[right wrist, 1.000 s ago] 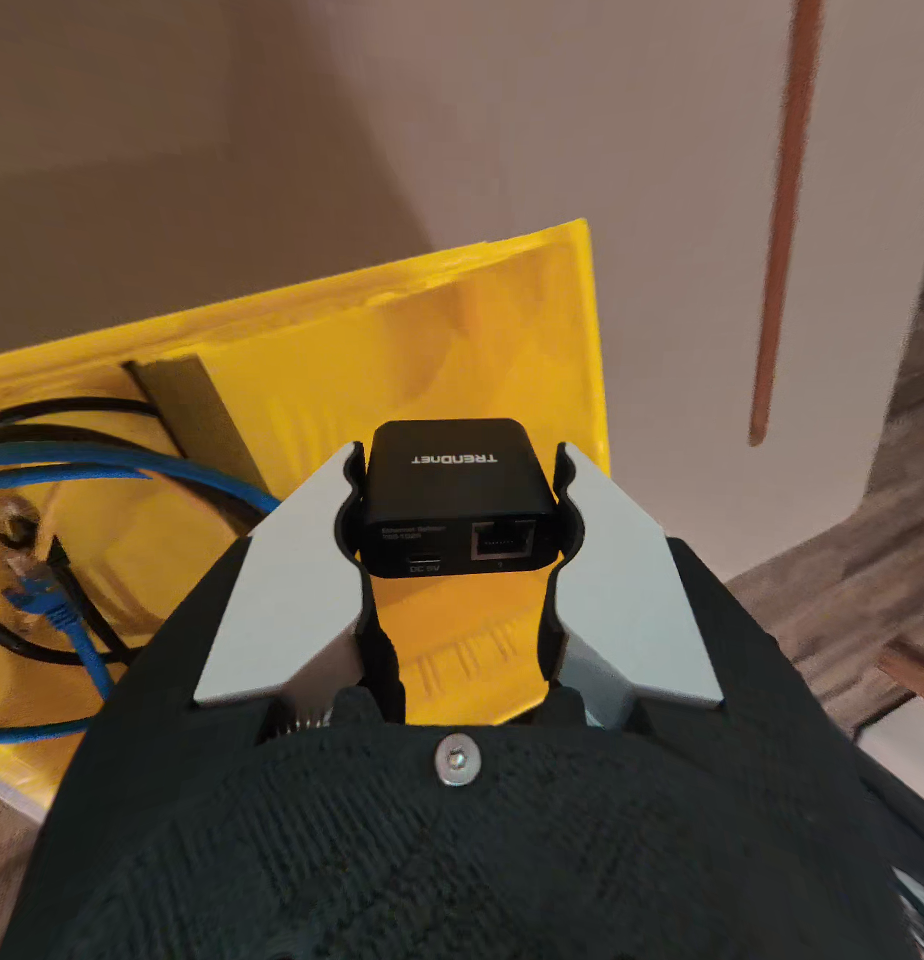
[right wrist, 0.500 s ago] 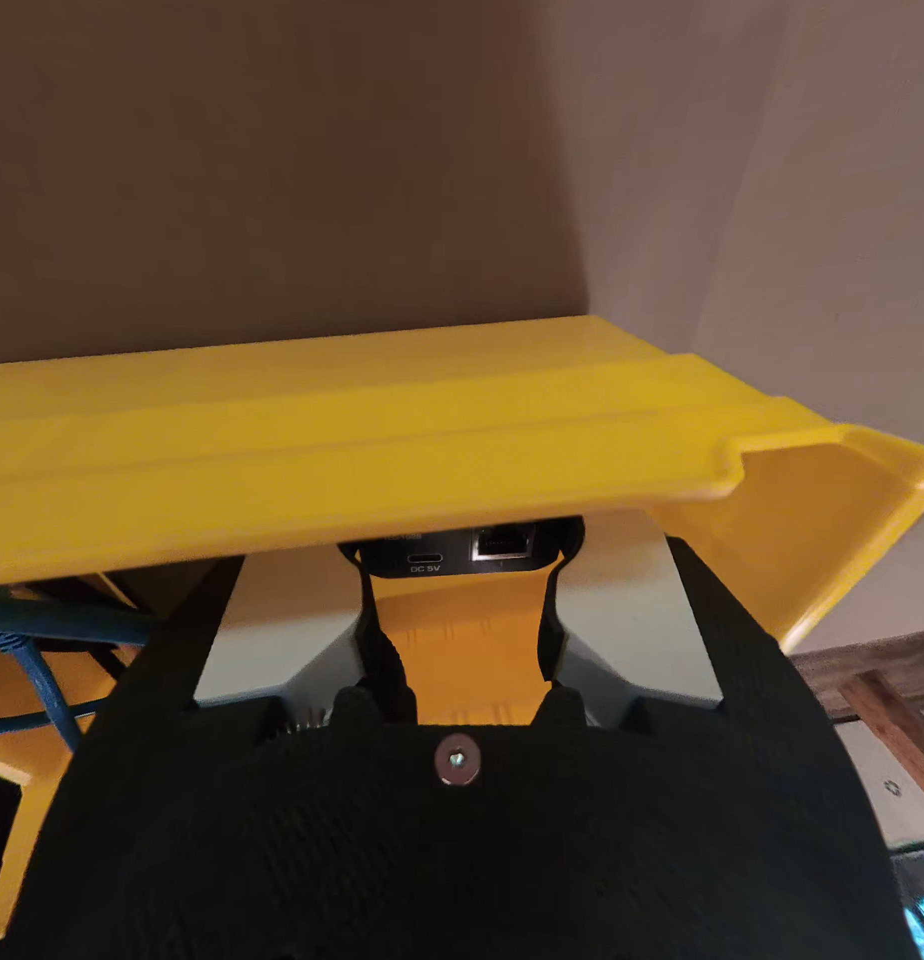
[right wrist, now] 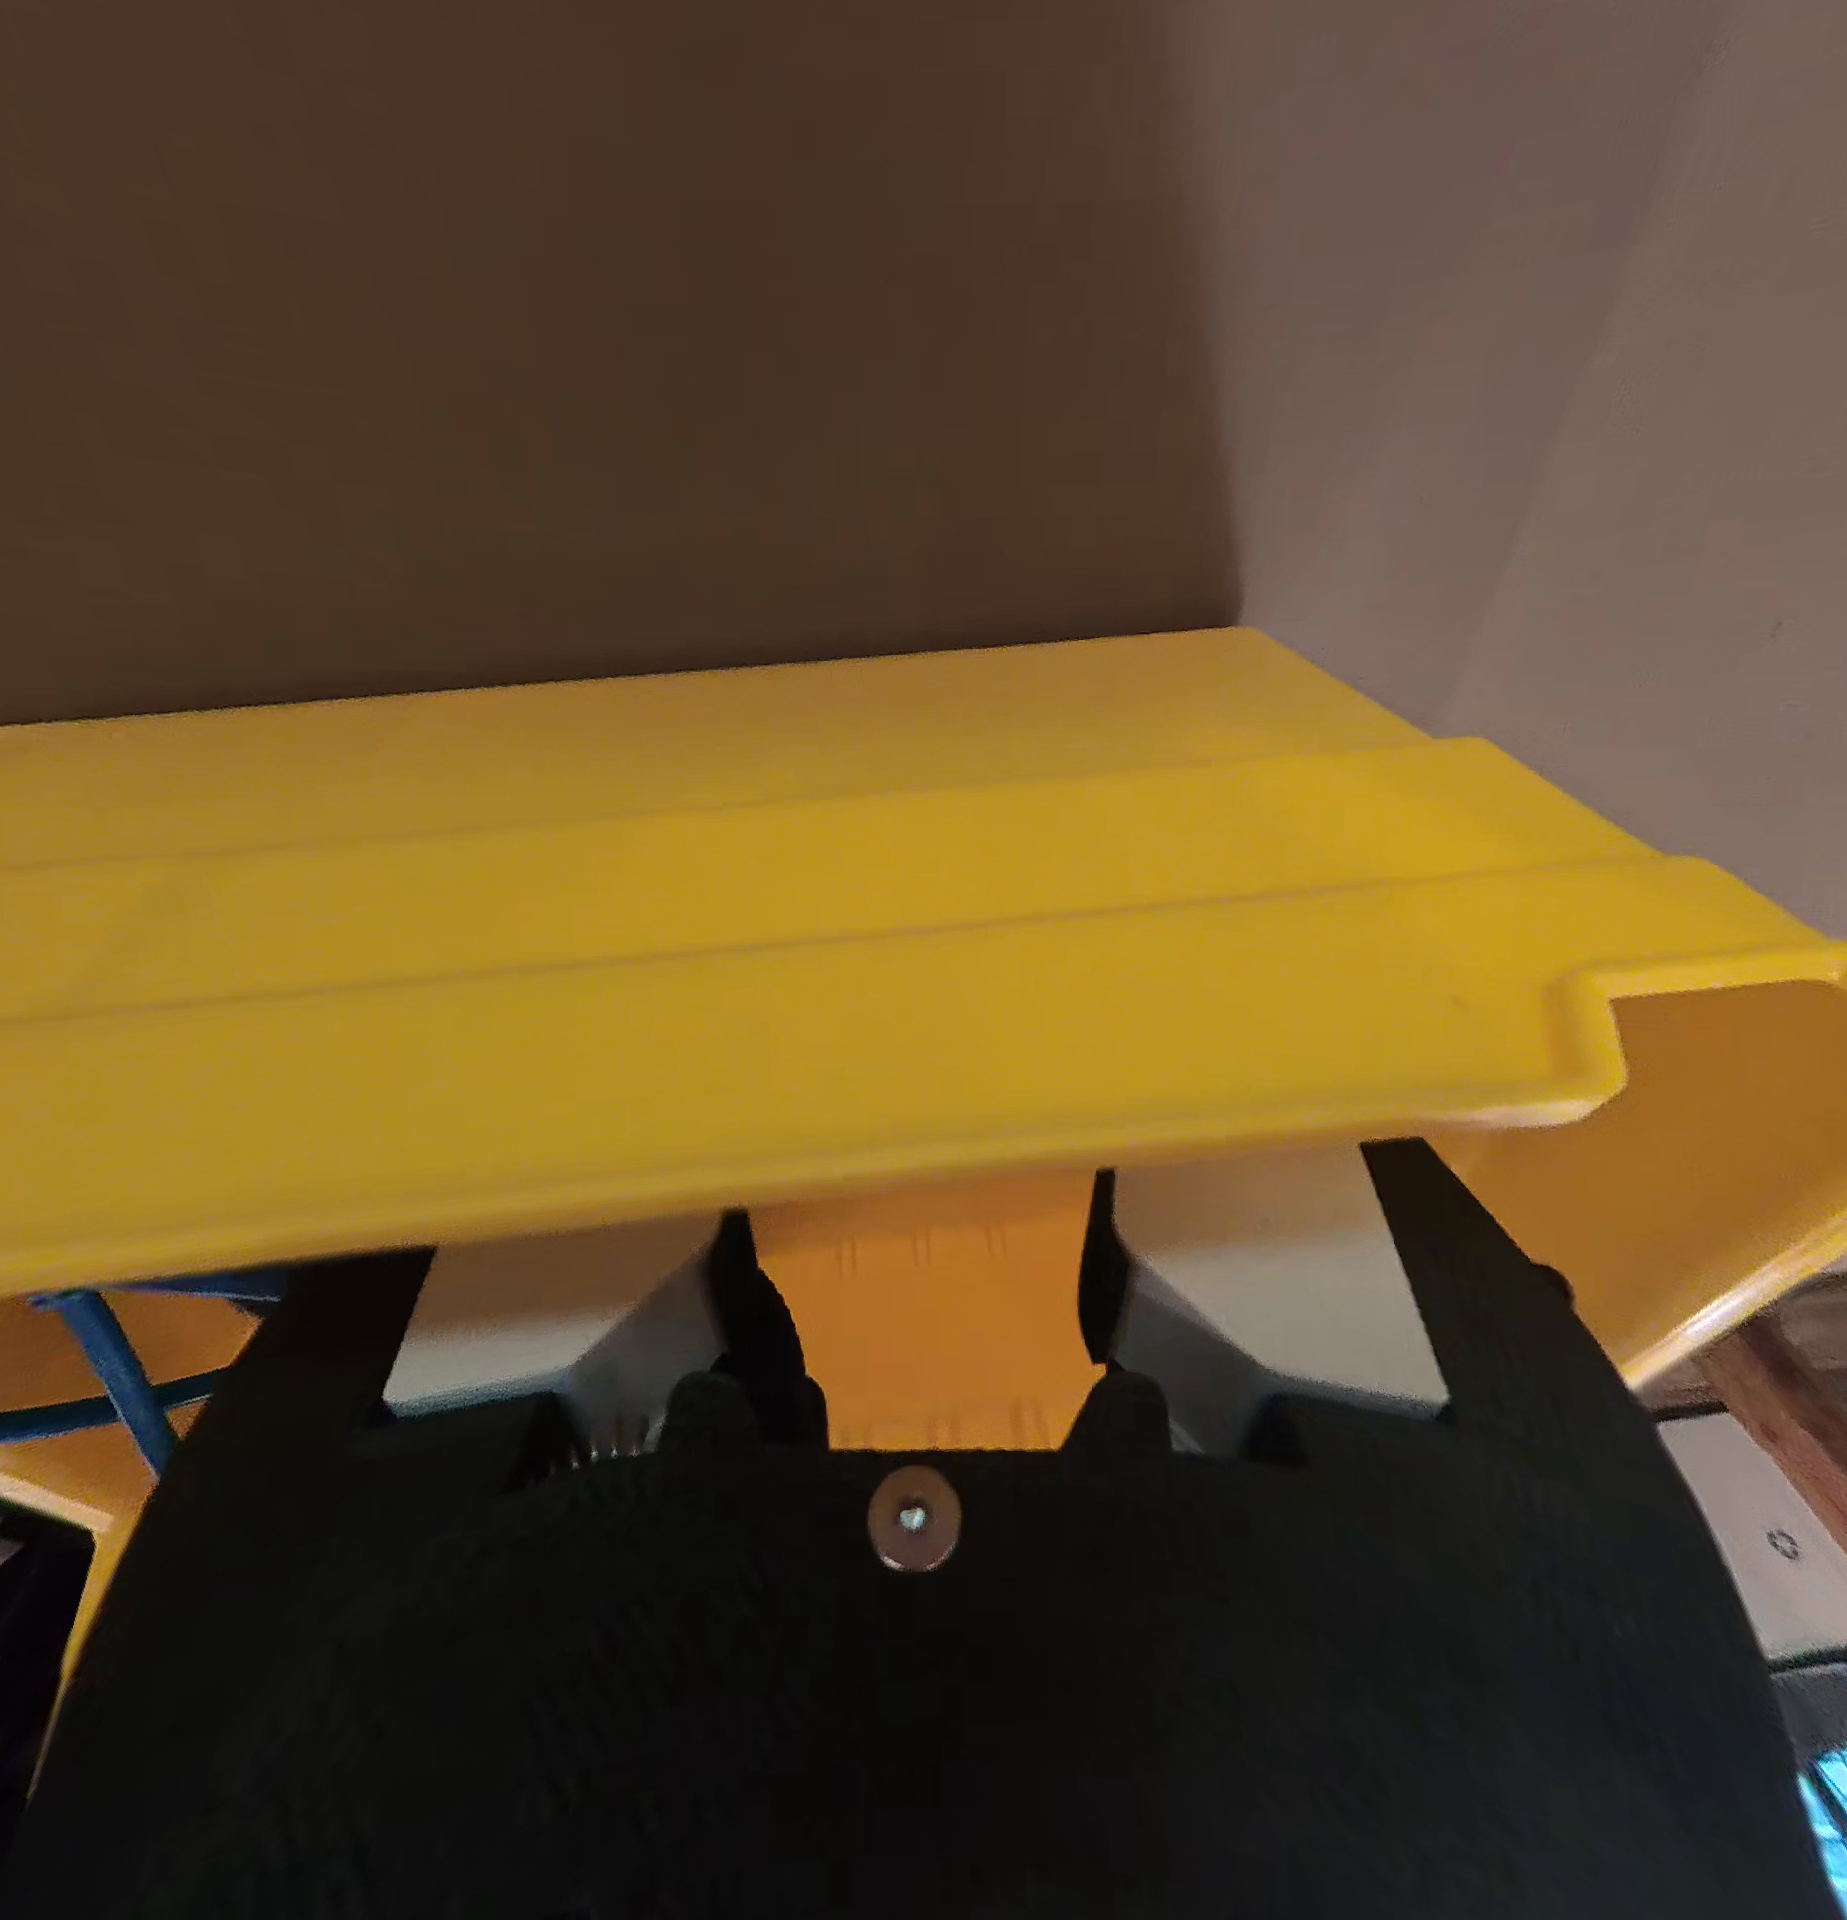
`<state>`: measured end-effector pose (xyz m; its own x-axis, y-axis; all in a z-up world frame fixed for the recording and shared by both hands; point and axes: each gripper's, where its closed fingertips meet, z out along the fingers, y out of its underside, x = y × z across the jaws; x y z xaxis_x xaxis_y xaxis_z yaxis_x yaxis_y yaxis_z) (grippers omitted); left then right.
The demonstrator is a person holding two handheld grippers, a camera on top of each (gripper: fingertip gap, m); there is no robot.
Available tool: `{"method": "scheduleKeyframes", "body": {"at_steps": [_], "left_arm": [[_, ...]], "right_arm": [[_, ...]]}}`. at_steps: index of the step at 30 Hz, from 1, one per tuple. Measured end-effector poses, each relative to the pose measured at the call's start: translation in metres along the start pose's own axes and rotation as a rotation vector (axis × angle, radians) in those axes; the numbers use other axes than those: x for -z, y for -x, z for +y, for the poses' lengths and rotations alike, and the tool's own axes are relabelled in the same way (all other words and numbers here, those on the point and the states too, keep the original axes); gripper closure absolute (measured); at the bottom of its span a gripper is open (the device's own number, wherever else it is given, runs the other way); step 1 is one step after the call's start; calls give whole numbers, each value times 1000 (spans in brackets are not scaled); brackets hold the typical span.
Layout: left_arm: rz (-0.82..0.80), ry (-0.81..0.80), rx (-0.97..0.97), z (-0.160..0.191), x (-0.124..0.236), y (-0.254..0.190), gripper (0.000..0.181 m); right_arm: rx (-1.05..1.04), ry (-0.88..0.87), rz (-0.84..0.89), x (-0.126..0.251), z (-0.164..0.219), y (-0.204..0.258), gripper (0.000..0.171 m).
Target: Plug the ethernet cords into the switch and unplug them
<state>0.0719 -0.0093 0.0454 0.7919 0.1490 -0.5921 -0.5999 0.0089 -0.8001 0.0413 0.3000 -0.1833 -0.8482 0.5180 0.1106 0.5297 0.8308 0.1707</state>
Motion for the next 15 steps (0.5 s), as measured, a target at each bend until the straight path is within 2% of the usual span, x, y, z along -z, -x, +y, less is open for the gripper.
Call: {"method": "scheduleKeyframes", "body": {"at_steps": [1,9,15], "left_arm": [[0,-2,2,1,-1,0,134],[15,-3,6,4,-4,0,136],[26,5,6,3,-8,-5,136]], "right_arm": [[-1,-8,-1,1,-1,0,94],[-11,-20,25,9,6,-5,94],[-44,-70,134,47,16,-19,93]]}}
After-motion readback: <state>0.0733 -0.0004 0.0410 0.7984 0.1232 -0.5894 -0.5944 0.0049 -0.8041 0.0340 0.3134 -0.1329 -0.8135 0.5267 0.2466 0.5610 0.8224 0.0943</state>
